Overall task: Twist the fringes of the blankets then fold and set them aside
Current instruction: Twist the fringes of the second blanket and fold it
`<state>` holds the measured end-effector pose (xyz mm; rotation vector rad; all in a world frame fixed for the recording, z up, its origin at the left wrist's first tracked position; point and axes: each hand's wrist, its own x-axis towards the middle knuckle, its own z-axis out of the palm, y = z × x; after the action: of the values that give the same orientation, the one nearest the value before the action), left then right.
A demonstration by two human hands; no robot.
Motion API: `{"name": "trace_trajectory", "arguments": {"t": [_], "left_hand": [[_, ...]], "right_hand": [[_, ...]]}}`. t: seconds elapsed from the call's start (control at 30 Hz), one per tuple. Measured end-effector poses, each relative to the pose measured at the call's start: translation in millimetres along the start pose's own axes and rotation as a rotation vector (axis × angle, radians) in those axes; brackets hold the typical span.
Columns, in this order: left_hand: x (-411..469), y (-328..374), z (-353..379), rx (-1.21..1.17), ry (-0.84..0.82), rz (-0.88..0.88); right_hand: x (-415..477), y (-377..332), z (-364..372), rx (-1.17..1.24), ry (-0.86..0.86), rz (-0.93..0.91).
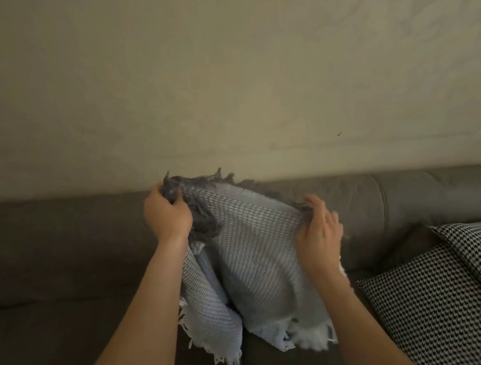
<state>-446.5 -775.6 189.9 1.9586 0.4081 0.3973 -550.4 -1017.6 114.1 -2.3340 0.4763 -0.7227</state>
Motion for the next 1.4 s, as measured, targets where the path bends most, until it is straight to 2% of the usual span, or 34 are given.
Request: {"name": "trace_trajectory", "arguments": {"t": [0.07,0.17,0.3,0.4,0.5,0.67,0.73,0.77,0.83,0.9,0.97,1.03,1.1,1.17,1.2,1.3,1.4], "left_hand": [[-4.3,-6.7,3.5,0.023,-0.018,-0.005],[-11.6,-9.5,8.0,0.04,-0.044,-0.004],[-10.8,-22.6,12.4,0.066,-0.129,0.052],[0.5,-50.5,23.2,0.201,-0.196,0.065],[-16.7,-35.3,16.8,0.302,-0.275,0.098],[-25.4,-28.8,20.2,0.319,-0.407,0.136],[-24.4,-22.7,21.2,0.323,-0.442,0.154],[-23.6,-19.9,21.6,0.327,-0.447,0.172],[-22.9,-14.7,22.1,0.315,-0.455,0.187],[-20.1,-15.7,24.0,0.248,-0.515,0.135],[-18.7,-21.1,25.0,0.243,-0.602,0.046],[-16.8,-30.6,25.1,0.276,-0.643,-0.011],[-16.8,-35.6,25.9,0.207,-0.614,-0.076],[-19.9,-33.3,28.2,0.105,-0.535,-0.13],[-21.6,-30.2,30.9,0.063,-0.508,-0.149],[-30.5,-17.7,41.2,-0.01,-0.519,-0.188],[-45.5,-8.7,49.0,-0.048,-0.687,-0.108]], "right_hand": [[6.2,-0.2,-8.0,-0.144,-0.001,0.005],[10.3,3.7,-20.3,-0.235,-0.157,0.059],[30.7,12.3,-36.3,-0.152,-0.573,0.304],[40.8,5.4,-50.9,0.0,-0.601,0.238],[48.1,-4.6,-65.1,0.232,-0.666,0.211],[52.4,-22.7,-75.9,0.243,-0.894,0.327],[50.0,-29.3,-81.5,0.444,-0.828,0.5],[48.2,-32.6,-80.8,0.591,-0.734,0.62],[50.6,-30.7,-74.3,0.912,-0.509,0.835],[52.9,-23.0,-58.0,1.19,-0.212,1.012],[49.8,-23.8,-51.6,1.227,0.06,1.15],[42.3,-16.8,-46.0,1.119,0.178,1.183],[33.7,-16.1,-42.4,1.074,0.201,1.176],[23.3,-13.2,-30.9,0.962,0.105,1.119],[16.2,-13.6,-25.1,0.897,0.044,1.034],[-5.3,-18.9,-6.5,0.679,-0.17,0.653],[-18.6,-24.5,10.0,0.576,-0.619,0.229]]}}
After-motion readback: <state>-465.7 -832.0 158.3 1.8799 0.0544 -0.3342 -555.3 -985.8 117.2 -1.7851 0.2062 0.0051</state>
